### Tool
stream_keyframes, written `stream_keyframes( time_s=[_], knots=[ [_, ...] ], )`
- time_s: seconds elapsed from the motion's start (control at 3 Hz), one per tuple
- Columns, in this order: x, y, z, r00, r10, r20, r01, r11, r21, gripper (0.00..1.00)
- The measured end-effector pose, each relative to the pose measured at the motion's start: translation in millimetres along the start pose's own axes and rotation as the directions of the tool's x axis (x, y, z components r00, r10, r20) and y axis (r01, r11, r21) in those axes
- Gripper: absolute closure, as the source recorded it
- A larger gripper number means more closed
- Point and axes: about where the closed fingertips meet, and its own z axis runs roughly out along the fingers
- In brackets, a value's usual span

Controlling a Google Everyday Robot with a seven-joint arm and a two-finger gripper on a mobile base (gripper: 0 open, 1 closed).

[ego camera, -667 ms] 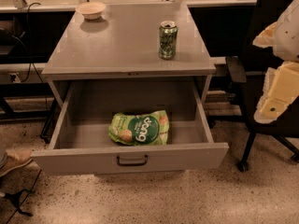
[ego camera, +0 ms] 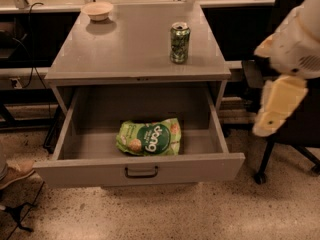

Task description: Pick green rice chip bag from top drawer and place on counter

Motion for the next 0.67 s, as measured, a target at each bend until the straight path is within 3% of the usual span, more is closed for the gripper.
stream_keyframes(
  time_s=[0.67],
  knots=[
    [-50.4, 10.4, 93.8, 0.999, -0.022, 0.043, 0.022, 0.9997, -0.007, 0.0]
  ],
)
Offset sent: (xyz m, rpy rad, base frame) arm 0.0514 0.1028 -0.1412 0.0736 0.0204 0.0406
